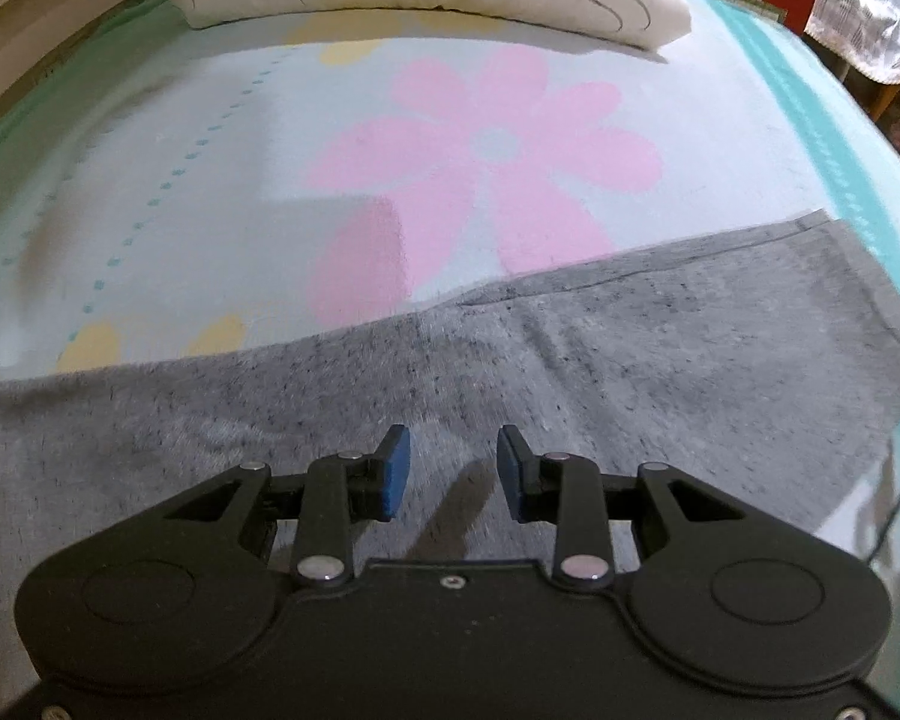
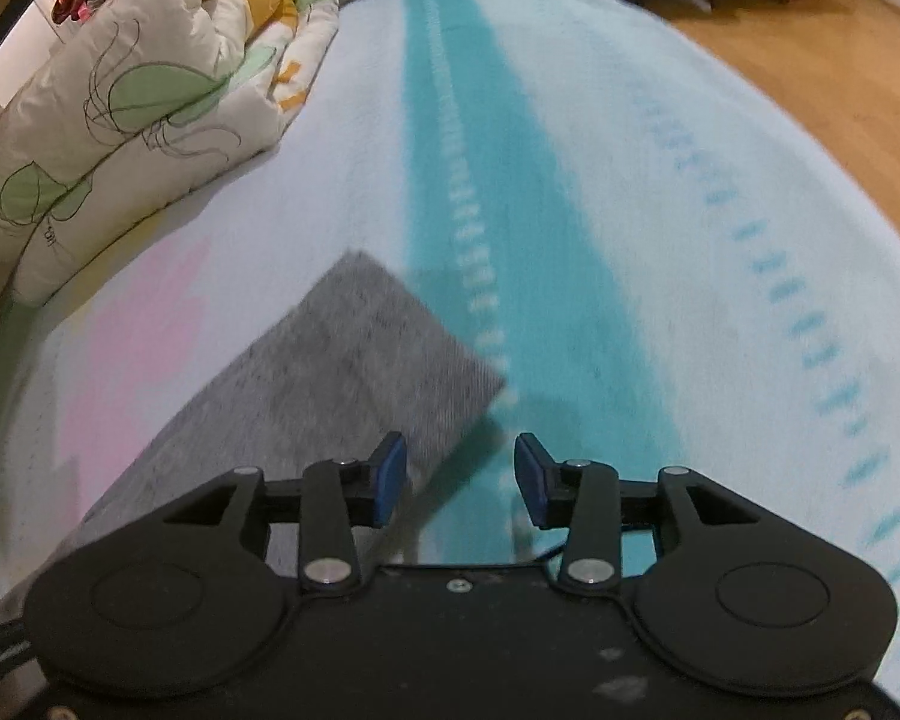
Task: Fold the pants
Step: 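Open the right gripper and move it to the grey pant leg hem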
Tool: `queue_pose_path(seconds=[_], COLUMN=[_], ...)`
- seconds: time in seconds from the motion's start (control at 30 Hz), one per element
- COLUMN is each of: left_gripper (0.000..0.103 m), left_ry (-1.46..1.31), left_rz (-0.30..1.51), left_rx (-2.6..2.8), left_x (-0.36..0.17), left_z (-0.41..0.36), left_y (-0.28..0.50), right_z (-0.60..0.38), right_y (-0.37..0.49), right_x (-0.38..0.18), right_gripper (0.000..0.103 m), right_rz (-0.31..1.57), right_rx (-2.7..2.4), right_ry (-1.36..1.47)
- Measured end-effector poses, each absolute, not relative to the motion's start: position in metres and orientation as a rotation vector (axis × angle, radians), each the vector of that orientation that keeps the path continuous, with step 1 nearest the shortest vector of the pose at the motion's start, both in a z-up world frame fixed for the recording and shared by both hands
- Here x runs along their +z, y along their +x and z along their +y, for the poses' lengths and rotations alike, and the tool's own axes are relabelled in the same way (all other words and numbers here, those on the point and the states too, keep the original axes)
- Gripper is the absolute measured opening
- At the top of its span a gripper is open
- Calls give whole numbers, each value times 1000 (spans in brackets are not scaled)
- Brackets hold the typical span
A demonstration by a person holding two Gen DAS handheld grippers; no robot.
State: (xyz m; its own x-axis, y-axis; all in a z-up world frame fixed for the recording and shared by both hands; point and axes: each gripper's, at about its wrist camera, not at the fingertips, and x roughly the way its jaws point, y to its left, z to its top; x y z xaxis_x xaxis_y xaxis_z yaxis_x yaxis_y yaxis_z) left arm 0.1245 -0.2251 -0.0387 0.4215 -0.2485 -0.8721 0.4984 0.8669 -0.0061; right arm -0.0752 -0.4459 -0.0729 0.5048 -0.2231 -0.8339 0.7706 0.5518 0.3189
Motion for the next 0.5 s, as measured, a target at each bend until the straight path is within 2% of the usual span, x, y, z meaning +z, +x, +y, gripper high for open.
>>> queue_pose_path(seconds=[0.23,0.5], left_gripper=[44,44], left_ry=[255,215], left_rz=[1068,1100], left_rx=[-431,-407], left_x=[-53,-49], left_z=[-221,-215], left_y=[136,142], right_z=[-457,-497], right_y=[-53,-27], right_x=[-95,-109], right_gripper=[45,53], right_rz=[832,773], right_rx=[-567,-469], right_ry=[783,926])
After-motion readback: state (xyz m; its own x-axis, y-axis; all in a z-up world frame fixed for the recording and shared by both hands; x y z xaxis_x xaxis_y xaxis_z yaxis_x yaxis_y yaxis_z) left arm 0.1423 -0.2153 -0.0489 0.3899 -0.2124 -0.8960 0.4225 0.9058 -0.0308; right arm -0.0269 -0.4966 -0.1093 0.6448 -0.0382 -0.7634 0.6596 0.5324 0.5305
